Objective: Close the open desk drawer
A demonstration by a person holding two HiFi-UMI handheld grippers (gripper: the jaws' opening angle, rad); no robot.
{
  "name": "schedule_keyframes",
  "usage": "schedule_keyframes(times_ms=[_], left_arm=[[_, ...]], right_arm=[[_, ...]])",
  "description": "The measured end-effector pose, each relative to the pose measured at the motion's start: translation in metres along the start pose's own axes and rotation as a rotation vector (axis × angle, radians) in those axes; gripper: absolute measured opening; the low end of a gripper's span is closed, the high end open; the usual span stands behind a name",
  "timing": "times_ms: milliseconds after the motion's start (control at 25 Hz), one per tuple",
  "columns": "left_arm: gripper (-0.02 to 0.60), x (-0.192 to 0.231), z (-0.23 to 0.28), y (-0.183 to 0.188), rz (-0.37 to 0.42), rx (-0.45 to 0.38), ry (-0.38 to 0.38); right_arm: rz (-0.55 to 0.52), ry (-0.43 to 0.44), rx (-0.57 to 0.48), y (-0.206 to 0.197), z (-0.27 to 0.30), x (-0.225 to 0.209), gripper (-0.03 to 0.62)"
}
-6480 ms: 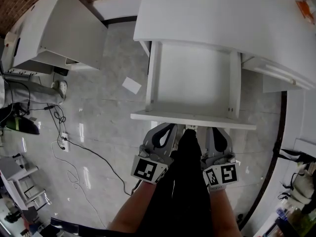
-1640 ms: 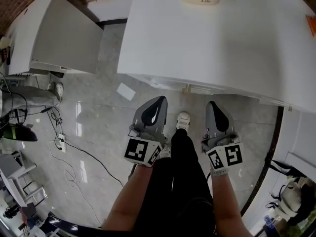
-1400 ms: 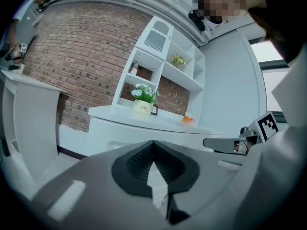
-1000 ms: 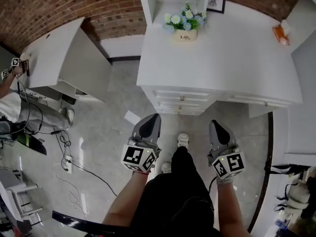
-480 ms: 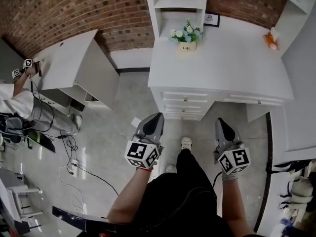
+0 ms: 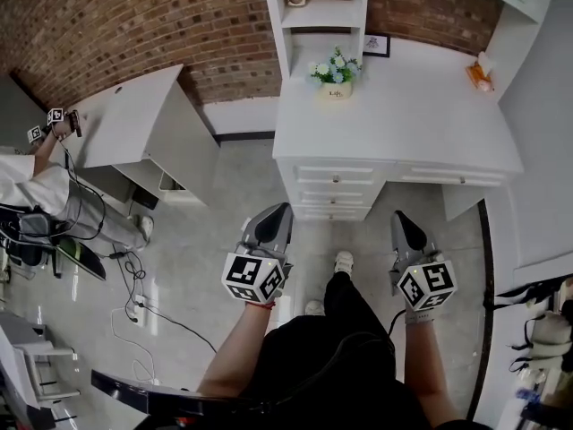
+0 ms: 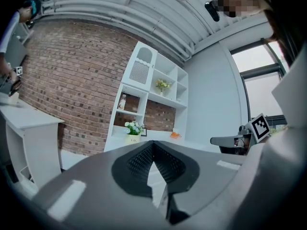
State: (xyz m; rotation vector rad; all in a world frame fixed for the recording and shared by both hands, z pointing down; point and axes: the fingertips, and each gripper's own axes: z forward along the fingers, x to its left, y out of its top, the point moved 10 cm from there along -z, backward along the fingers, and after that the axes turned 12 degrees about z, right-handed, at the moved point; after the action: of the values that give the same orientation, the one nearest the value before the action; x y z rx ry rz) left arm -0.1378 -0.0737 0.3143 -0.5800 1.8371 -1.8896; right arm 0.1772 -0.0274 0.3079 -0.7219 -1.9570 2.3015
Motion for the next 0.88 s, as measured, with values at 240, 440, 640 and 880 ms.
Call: schedule_keyframes(times_ms=[240, 440, 640, 880], left_arm=[[0.003, -0.002, -0.005, 0.007, 0.009, 0.006, -0.014], [0.003, -0.002, -0.004, 0.012, 0.007, 0.013, -0.011], [0.003, 0.003, -0.003, 0.015, -0.015, 0.009, 0.008], [0.003, 0.0, -0.007, 0.019, 0.002, 0.017, 0.022]], right_arm=[[0.005, -0.013, 0.001, 0.005, -0.01, 0.005, 0.0], [-0.009, -0.016, -0.003, 0.012, -0.011, 0.006, 0.0], [-0.017, 0.0, -0.014, 0.018, -0.005, 0.005, 0.0], [-0.017, 0.018, -0.021, 0.021, -0.004, 0.007, 0.0]])
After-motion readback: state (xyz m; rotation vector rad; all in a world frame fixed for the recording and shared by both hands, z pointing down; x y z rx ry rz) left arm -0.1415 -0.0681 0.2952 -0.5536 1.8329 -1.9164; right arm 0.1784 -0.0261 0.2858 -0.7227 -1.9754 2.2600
